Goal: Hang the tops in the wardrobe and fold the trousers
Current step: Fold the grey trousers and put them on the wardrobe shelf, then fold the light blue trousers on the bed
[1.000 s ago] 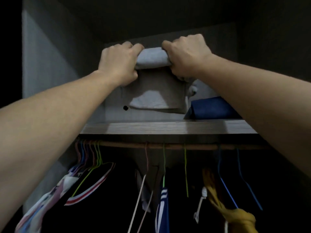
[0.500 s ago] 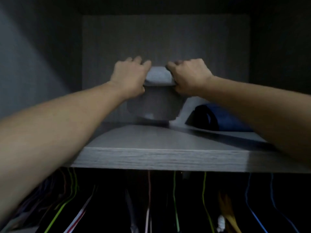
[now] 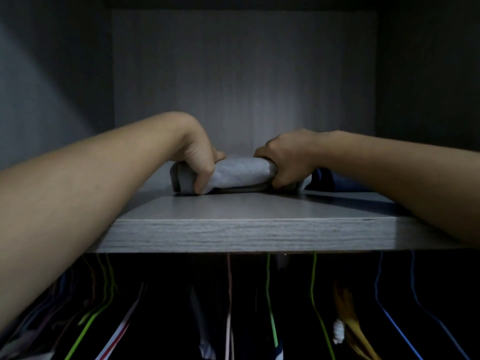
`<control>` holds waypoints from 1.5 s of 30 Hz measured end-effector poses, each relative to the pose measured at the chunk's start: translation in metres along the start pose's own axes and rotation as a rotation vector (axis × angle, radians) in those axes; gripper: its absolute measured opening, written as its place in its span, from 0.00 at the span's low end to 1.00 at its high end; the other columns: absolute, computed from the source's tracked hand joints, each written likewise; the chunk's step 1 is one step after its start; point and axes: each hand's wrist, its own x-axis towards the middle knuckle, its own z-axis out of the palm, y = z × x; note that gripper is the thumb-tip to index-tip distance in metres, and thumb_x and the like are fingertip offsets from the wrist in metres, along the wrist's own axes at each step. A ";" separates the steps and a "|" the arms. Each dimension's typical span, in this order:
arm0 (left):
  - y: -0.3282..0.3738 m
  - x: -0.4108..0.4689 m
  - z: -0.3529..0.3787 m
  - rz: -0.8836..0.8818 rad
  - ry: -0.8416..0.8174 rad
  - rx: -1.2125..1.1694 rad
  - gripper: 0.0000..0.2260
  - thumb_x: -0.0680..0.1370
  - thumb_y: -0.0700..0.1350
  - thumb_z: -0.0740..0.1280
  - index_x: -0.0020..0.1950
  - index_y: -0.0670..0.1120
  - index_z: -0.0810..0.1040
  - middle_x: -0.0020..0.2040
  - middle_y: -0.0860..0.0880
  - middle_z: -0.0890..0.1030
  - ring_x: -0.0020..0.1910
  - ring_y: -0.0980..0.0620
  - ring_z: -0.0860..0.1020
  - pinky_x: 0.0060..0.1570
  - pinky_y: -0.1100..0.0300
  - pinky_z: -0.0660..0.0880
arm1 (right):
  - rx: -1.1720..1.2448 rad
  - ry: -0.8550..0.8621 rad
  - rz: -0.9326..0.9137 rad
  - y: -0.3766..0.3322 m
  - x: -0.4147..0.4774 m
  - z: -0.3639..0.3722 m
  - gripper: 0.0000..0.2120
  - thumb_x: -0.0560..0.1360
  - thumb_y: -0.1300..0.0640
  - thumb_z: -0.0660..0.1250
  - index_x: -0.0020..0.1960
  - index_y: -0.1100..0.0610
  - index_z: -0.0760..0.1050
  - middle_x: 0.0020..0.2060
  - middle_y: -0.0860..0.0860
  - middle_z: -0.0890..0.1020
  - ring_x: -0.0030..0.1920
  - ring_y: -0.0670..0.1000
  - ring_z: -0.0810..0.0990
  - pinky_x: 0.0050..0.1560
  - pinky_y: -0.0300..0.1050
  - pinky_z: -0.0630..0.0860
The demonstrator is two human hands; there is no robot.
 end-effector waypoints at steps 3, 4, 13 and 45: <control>0.000 0.013 0.005 0.048 0.028 -0.044 0.34 0.73 0.33 0.70 0.74 0.50 0.60 0.61 0.43 0.72 0.60 0.42 0.76 0.56 0.46 0.77 | -0.099 0.001 0.051 0.004 0.002 0.000 0.23 0.67 0.42 0.70 0.60 0.44 0.72 0.50 0.47 0.79 0.48 0.52 0.77 0.43 0.47 0.71; -0.001 0.018 0.008 0.080 0.087 -0.007 0.33 0.74 0.35 0.71 0.74 0.50 0.60 0.61 0.44 0.72 0.59 0.44 0.75 0.54 0.51 0.77 | -0.114 -0.028 0.068 0.006 0.003 0.002 0.23 0.68 0.42 0.70 0.61 0.45 0.71 0.51 0.47 0.79 0.49 0.53 0.77 0.44 0.48 0.71; -0.005 0.017 0.003 0.067 0.200 -0.222 0.33 0.70 0.34 0.66 0.75 0.49 0.65 0.68 0.43 0.71 0.65 0.43 0.72 0.58 0.51 0.76 | 0.787 -0.208 0.298 0.034 -0.019 -0.015 0.34 0.75 0.53 0.72 0.77 0.51 0.62 0.71 0.53 0.72 0.68 0.56 0.73 0.69 0.48 0.70; 0.216 -0.193 0.114 0.710 1.365 -0.410 0.32 0.79 0.60 0.52 0.79 0.47 0.54 0.79 0.37 0.49 0.78 0.38 0.48 0.71 0.33 0.54 | -0.576 0.308 0.892 -0.070 -0.476 -0.074 0.30 0.81 0.42 0.53 0.80 0.52 0.57 0.78 0.62 0.56 0.79 0.62 0.54 0.77 0.61 0.54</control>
